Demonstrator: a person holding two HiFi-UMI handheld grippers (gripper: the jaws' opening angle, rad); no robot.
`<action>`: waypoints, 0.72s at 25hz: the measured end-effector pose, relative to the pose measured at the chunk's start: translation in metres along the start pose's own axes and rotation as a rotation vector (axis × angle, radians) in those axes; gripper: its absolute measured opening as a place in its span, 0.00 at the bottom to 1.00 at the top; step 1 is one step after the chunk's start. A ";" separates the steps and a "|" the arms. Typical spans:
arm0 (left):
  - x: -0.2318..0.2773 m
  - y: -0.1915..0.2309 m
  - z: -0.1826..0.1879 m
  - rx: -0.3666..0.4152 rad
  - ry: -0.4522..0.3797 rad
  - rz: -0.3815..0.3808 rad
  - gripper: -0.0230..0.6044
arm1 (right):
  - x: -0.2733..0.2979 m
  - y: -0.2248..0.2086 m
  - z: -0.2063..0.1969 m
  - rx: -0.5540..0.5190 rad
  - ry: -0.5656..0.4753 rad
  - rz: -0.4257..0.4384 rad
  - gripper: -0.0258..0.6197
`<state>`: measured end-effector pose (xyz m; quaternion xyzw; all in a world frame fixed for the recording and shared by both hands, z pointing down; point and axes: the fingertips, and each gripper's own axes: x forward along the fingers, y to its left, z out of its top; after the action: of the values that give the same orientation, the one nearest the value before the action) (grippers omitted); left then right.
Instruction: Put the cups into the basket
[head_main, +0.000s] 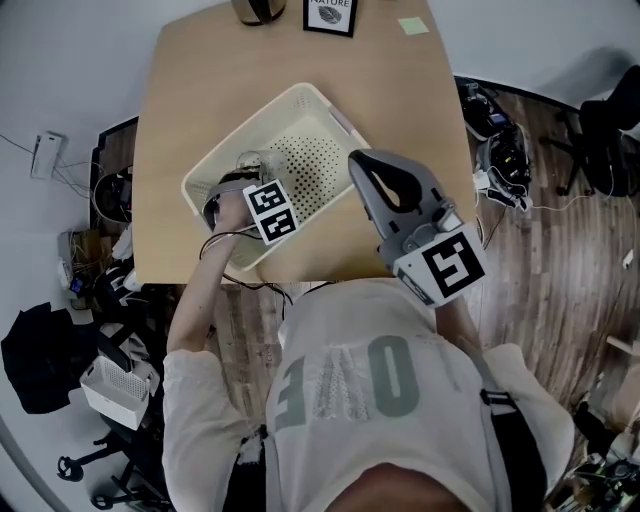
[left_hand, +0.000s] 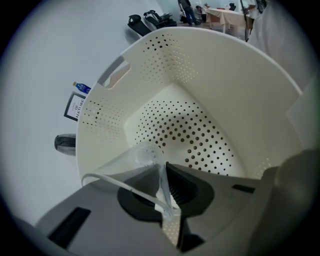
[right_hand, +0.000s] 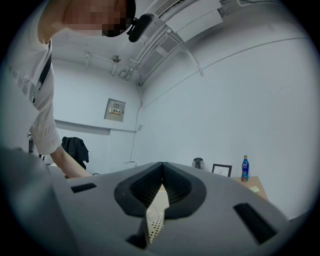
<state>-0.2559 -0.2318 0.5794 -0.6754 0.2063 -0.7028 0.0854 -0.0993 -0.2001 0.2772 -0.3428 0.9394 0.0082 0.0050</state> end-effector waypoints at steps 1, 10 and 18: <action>0.002 -0.004 0.000 0.015 0.009 -0.015 0.10 | 0.001 -0.001 -0.002 0.012 0.004 0.001 0.04; 0.014 -0.026 0.003 0.137 0.048 -0.104 0.10 | 0.004 -0.008 -0.010 0.069 0.012 -0.001 0.04; 0.014 -0.023 0.011 0.188 0.035 -0.107 0.13 | 0.003 -0.011 -0.016 0.084 0.025 -0.011 0.04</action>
<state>-0.2420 -0.2186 0.6013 -0.6622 0.1046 -0.7342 0.1071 -0.0946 -0.2110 0.2930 -0.3473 0.9370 -0.0355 0.0077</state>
